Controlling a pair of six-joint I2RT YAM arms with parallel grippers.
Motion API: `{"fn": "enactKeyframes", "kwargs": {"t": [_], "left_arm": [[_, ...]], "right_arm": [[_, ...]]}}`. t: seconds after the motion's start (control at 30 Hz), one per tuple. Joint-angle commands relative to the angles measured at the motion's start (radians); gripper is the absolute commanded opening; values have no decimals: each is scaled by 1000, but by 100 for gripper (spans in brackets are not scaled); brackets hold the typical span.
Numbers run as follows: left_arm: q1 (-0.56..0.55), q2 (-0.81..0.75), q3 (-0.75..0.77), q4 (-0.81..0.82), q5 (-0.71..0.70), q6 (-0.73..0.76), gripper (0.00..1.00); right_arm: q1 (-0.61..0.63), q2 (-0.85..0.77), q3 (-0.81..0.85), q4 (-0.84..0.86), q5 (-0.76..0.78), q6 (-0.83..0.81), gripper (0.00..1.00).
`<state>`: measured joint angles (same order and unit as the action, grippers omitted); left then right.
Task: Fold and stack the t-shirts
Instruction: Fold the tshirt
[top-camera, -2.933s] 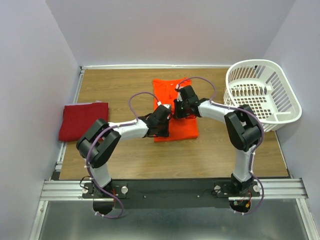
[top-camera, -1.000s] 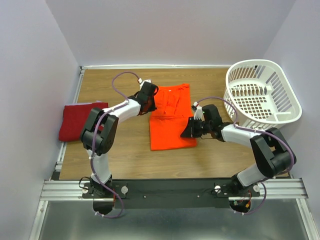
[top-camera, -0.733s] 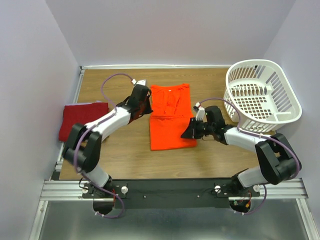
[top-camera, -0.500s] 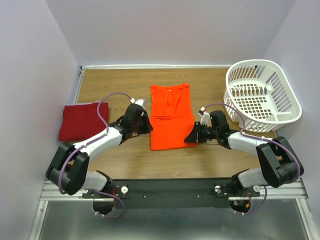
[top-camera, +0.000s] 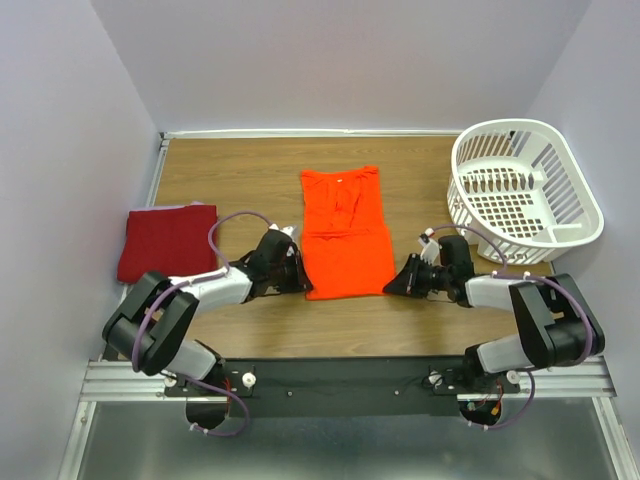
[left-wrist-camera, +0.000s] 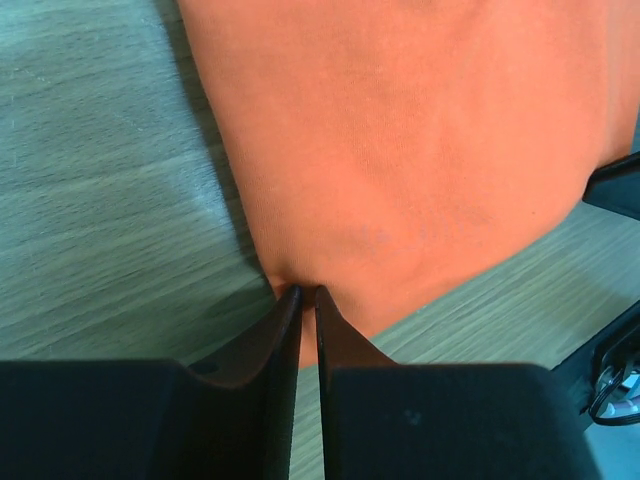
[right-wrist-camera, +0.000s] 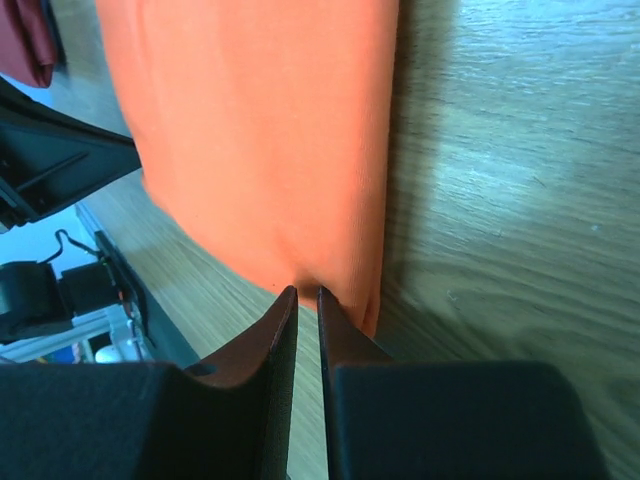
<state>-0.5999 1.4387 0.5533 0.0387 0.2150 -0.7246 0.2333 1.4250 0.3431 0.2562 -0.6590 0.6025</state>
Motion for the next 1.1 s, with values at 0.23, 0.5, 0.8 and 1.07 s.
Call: {"fn": "enactKeyframes", "kwargs": {"t": [0.23,0.5,0.8,1.07], "left_arm": [[-27,-156,23,-173,-156,-9,30],[-47,-270,85,-362,-347,7,61],[-51,-314,83,-405,-381,17,72],[-60,-313,66,-376,-356,22,72]], "right_arm": [[-6,-175,115,-360,51,-113,28],[53,-221,260,-633,356,-165,44],[242,-83,358,-712,593,-98,46],[305,-11,402,-730,679,-67,45]]}}
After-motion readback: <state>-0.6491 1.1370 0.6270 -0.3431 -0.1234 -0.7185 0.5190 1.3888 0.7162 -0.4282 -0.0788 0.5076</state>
